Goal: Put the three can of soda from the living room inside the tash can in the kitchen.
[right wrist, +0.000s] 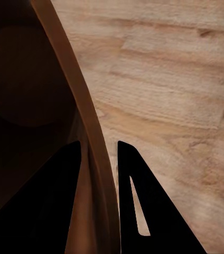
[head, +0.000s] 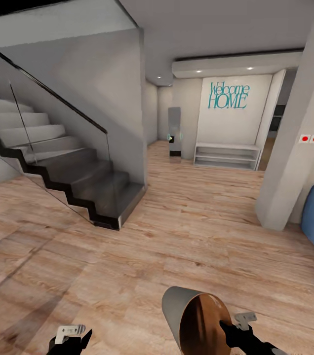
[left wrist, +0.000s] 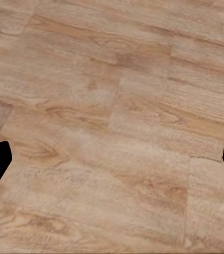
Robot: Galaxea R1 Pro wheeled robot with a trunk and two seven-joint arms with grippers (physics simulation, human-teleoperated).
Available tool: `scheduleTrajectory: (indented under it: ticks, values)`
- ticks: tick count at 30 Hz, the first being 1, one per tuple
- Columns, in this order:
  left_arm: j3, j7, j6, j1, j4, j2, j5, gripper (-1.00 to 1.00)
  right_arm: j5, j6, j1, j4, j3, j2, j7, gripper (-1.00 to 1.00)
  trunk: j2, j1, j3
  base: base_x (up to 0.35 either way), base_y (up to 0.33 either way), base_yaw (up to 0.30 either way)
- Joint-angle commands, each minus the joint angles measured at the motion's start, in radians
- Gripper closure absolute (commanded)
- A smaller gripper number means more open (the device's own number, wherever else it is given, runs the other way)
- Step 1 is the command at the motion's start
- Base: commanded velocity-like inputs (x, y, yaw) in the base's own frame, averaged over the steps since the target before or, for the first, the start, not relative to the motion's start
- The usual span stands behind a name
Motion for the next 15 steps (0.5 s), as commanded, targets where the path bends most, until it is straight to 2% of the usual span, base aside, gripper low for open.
scheduleTrajectory:
  ticks: [1, 5, 9, 15]
  values:
    - [0.000, 0.000, 0.000, 0.000, 0.000, 0.000, 0.000, -1.00, -0.009, 0.000, -0.001, -0.002, -0.003, 0.000, 0.009, 1.00, 0.000, 0.000, 0.000, 0.126, 0.092, -0.237]
    - [0.000, 0.000, 0.000, 0.000, 0.000, 0.000, 0.000, -1.00, -0.009, 0.001, -0.001, -0.003, -0.003, 0.000, 0.008, 1.00, 0.000, 0.000, 0.000, 0.155, 0.138, -0.237]
    - [0.000, 0.000, -0.001, 0.000, 0.000, 0.000, 0.000, -1.00, -0.009, 0.000, 0.000, -0.003, -0.004, 0.001, 0.007, 1.00, 0.000, 0.000, 0.000, 0.146, 0.242, -0.218]
    - [0.000, 0.000, -0.002, 0.000, 0.000, 0.000, 0.000, -1.00, -0.012, 0.001, 0.000, -0.005, -0.005, 0.004, -0.007, 1.00, 0.000, 0.000, -0.001, 0.089, 0.293, -0.087]
